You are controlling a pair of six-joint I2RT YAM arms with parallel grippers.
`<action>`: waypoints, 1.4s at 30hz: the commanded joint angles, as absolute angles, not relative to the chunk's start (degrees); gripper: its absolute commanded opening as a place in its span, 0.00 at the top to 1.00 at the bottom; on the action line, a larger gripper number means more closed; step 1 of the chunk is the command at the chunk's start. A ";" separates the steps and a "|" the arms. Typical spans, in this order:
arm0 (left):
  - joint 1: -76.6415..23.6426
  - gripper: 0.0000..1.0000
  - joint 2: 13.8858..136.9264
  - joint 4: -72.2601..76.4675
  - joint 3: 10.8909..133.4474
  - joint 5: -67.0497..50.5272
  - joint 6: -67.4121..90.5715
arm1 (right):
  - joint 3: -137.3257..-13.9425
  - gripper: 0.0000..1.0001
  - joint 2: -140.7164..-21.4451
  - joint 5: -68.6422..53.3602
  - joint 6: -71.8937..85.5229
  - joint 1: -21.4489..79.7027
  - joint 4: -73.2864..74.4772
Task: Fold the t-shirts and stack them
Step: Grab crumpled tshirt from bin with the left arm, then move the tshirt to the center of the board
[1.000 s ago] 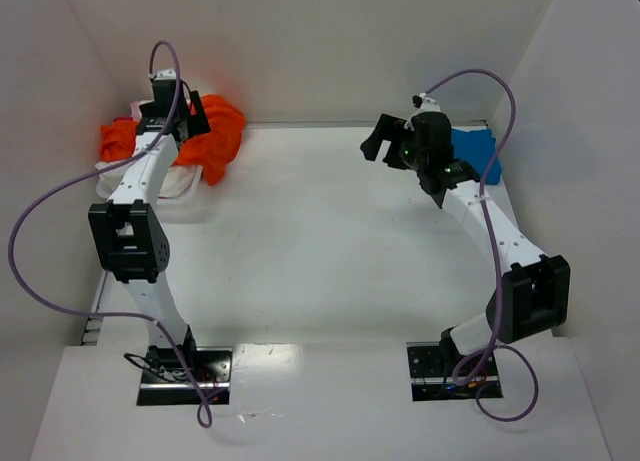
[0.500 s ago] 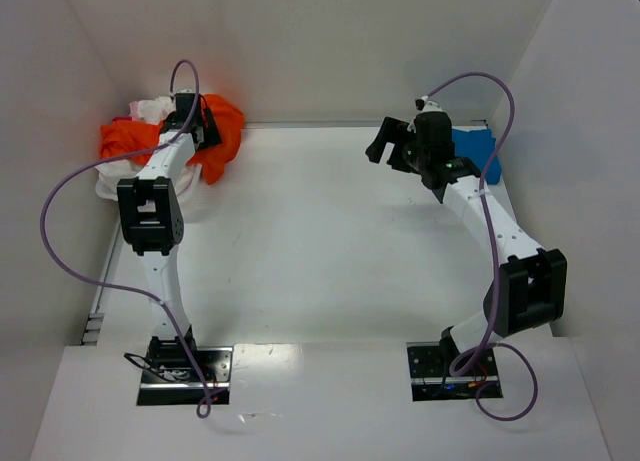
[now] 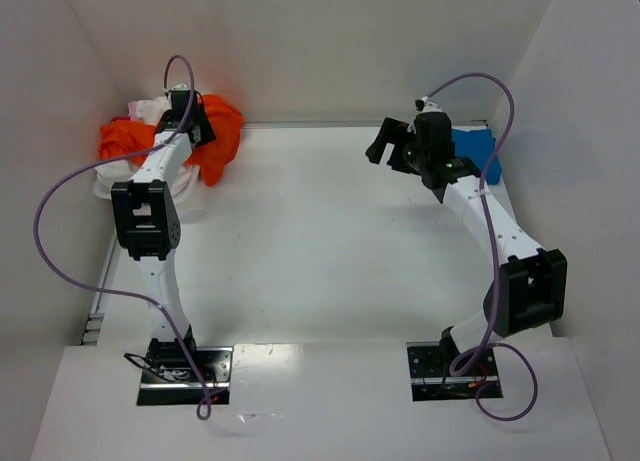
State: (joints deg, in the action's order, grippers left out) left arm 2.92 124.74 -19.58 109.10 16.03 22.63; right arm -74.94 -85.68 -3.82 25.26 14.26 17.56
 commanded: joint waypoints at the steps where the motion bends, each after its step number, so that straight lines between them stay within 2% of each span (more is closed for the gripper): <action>1: 3.60 0.46 119.36 -16.22 107.67 15.65 22.06 | -74.27 0.00 -83.46 -3.96 26.10 13.97 15.56; 2: 3.60 0.57 119.01 -15.58 107.14 15.43 22.06 | -74.01 0.00 -82.96 -3.96 26.36 13.97 15.56; 6: 3.60 0.77 119.00 -15.03 106.52 14.41 22.06 | -72.77 0.00 -81.91 -3.96 26.37 13.97 15.03; 9: 3.60 0.81 120.18 -15.54 107.22 14.41 22.44 | -72.77 0.00 -81.91 -3.57 26.37 13.97 15.03; 11: 3.60 0.93 120.32 -16.09 107.75 14.41 22.59 | -72.77 0.00 -81.56 -3.43 26.72 13.97 15.03; 13: 3.60 1.00 120.32 -16.26 108.37 14.14 23.11 | -72.77 0.00 -81.39 -3.43 26.89 13.97 15.03; 17: 3.60 1.00 117.84 -16.79 110.36 10.23 23.12 | -74.00 0.00 -81.39 -3.43 26.89 13.97 15.03; 22: 2.84 1.00 115.58 -23.14 121.53 -4.48 18.16 | -76.03 0.00 -82.70 -3.43 26.37 13.97 15.03; 23: 2.17 1.00 116.55 -25.71 125.52 -7.08 16.33 | -77.00 0.00 -83.43 -3.99 25.88 13.97 14.46; 24: 0.79 1.00 118.83 -35.50 134.48 -8.93 14.10 | -77.77 0.00 -84.06 -4.61 25.84 13.97 14.04; 27: -4.52 1.00 123.99 -51.04 158.95 -12.59 10.00 | -79.48 0.00 -84.90 -6.24 25.84 13.97 12.89; 32: -16.76 1.00 114.23 -51.94 151.96 -10.78 5.65 | -80.03 0.00 -84.06 -6.92 26.14 13.97 12.72; 34: -20.08 1.00 110.42 -51.91 147.41 -13.86 7.07 | -78.17 0.00 -81.38 -5.81 26.91 13.97 13.10; 37: -22.24 1.00 105.98 -48.29 134.88 -14.59 9.93 | -74.38 0.00 -78.01 -7.15 28.12 13.97 11.76; 39: -22.24 1.00 101.52 -41.23 122.17 -16.08 13.34 | -71.30 0.00 -76.12 -9.35 29.18 13.97 10.73; 41: -22.24 0.96 96.57 -32.22 113.95 -18.05 17.16 | -68.35 0.00 -74.02 -9.58 29.83 13.97 10.72; 42: -22.24 0.86 95.36 -29.84 110.36 -18.78 17.57 | -67.41 0.00 -73.12 -9.58 30.23 13.97 10.72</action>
State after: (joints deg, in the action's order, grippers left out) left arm -24.01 98.56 -41.15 123.01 -15.30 11.68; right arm -71.11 -78.57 -7.85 28.11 14.24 13.87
